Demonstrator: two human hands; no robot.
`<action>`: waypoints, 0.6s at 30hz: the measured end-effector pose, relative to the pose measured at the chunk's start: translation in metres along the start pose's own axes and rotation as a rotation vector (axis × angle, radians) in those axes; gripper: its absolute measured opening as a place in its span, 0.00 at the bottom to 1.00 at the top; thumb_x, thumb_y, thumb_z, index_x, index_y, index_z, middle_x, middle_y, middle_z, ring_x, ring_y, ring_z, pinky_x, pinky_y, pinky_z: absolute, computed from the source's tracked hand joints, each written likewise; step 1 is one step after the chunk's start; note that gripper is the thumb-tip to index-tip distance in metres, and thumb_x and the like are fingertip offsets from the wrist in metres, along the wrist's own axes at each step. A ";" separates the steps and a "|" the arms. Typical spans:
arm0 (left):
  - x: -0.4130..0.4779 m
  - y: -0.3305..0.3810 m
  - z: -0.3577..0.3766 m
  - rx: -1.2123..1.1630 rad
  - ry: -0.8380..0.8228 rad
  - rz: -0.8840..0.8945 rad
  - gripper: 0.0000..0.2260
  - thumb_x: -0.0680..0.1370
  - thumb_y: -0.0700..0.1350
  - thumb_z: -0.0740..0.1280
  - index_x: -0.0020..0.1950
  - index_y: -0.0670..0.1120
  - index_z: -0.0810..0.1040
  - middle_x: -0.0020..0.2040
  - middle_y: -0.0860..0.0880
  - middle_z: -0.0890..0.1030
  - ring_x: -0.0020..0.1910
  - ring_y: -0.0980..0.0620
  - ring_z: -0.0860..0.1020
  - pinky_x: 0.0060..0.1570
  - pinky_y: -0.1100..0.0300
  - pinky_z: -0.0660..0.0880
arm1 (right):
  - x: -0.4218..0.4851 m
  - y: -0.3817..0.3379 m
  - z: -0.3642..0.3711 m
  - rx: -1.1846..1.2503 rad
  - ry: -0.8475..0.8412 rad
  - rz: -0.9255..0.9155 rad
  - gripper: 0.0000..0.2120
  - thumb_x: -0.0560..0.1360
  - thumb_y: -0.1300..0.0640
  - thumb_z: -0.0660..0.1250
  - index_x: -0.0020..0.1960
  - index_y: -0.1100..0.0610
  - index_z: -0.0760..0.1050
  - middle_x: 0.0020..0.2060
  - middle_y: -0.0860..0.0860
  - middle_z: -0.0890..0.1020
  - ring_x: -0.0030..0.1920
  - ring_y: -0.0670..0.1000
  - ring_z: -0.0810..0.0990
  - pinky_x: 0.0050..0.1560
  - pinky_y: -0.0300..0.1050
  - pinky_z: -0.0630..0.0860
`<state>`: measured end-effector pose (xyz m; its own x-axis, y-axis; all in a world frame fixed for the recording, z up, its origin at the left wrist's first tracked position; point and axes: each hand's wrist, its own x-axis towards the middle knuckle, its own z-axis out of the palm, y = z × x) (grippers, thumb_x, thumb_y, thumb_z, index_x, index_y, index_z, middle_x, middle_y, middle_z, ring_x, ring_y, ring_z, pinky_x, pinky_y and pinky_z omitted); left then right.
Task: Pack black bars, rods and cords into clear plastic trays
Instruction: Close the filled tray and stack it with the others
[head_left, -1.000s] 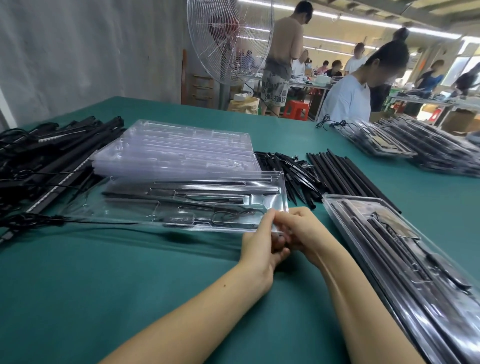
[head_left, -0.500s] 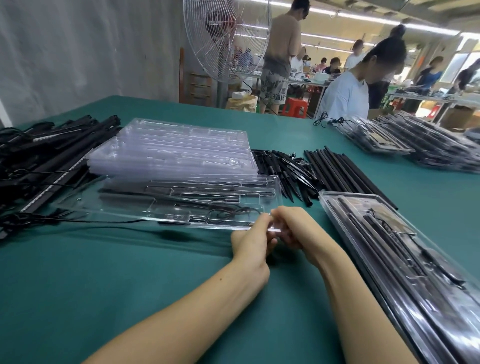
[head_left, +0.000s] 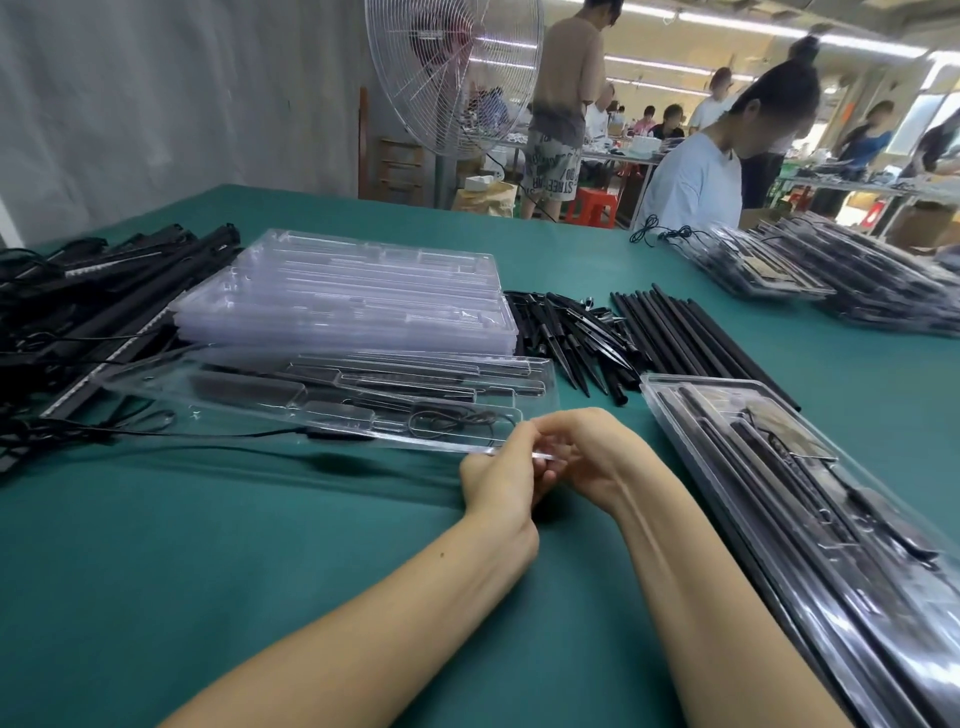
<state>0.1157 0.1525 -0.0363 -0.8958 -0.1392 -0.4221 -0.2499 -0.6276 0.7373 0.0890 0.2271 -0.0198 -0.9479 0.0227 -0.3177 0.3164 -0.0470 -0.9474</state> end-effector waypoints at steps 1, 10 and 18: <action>0.000 -0.001 0.000 0.000 0.002 0.005 0.03 0.71 0.36 0.68 0.41 0.37 0.75 0.32 0.42 0.76 0.20 0.55 0.73 0.22 0.69 0.70 | 0.000 0.000 0.000 0.017 -0.016 0.005 0.08 0.68 0.72 0.63 0.31 0.64 0.71 0.25 0.55 0.71 0.24 0.50 0.69 0.24 0.38 0.64; -0.001 -0.006 -0.002 0.013 -0.017 0.038 0.12 0.71 0.37 0.70 0.30 0.40 0.71 0.29 0.44 0.76 0.27 0.52 0.75 0.24 0.68 0.72 | 0.003 -0.001 0.001 -0.012 0.085 -0.018 0.14 0.72 0.69 0.62 0.29 0.61 0.68 0.18 0.51 0.70 0.22 0.49 0.66 0.22 0.35 0.61; -0.006 -0.004 -0.001 0.001 -0.028 0.024 0.05 0.72 0.36 0.70 0.38 0.37 0.76 0.25 0.48 0.77 0.21 0.57 0.75 0.24 0.67 0.73 | 0.003 0.003 -0.004 -0.173 0.015 -0.143 0.17 0.78 0.58 0.62 0.31 0.57 0.68 0.25 0.51 0.69 0.24 0.47 0.66 0.25 0.37 0.63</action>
<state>0.1226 0.1545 -0.0371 -0.9114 -0.1330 -0.3894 -0.2284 -0.6237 0.7476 0.0874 0.2313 -0.0234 -0.9834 0.0317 -0.1786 0.1813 0.1298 -0.9748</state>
